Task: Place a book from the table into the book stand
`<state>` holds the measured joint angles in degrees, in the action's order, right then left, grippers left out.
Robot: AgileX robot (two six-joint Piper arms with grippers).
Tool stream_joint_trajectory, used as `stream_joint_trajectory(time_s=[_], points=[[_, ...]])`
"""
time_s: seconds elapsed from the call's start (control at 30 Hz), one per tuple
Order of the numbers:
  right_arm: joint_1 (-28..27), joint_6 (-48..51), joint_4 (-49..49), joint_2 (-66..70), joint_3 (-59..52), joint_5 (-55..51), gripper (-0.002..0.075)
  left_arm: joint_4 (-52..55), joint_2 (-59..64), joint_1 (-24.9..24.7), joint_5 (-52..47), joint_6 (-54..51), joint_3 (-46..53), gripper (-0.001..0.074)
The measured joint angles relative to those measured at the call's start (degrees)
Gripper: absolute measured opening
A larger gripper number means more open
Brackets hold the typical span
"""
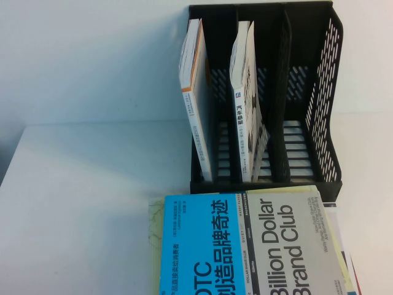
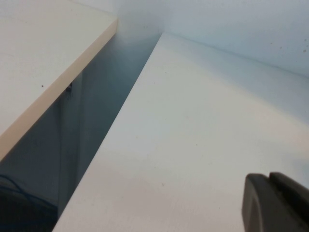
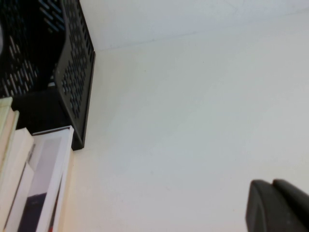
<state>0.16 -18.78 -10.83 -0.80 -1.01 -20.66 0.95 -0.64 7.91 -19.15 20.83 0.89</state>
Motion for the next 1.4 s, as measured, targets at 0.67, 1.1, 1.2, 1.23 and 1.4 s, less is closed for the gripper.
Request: stream_joint_trajectory(time_s=[0.67,1.1,1.2,1.23,1.4], points=[[0.0,0.0,0.0,0.0,0.0,0.0,-0.0004,-2.0,0.0,0.0,0.3,0.0,0.0,-0.0004],[0.0,0.0,0.0,0.0,-0.6,13.0,-0.0004,-4.8,0.0,0.0,26.0,1.0,0.3,-0.0004],[0.0,0.0,0.0,0.0,-0.6,18.0,-0.0004,-4.8,0.0,0.0,34.5,1.0,0.3,-0.0004],[0.0,0.0,0.0,0.0,-0.6,19.2,-0.0004,-4.8,0.0,0.0,36.7,1.0,0.3,-0.0003],[0.0,0.0,0.0,0.0,-0.6,21.3,-0.0004,-4.7,0.0,0.0,40.6,1.0,0.3,-0.0004]])
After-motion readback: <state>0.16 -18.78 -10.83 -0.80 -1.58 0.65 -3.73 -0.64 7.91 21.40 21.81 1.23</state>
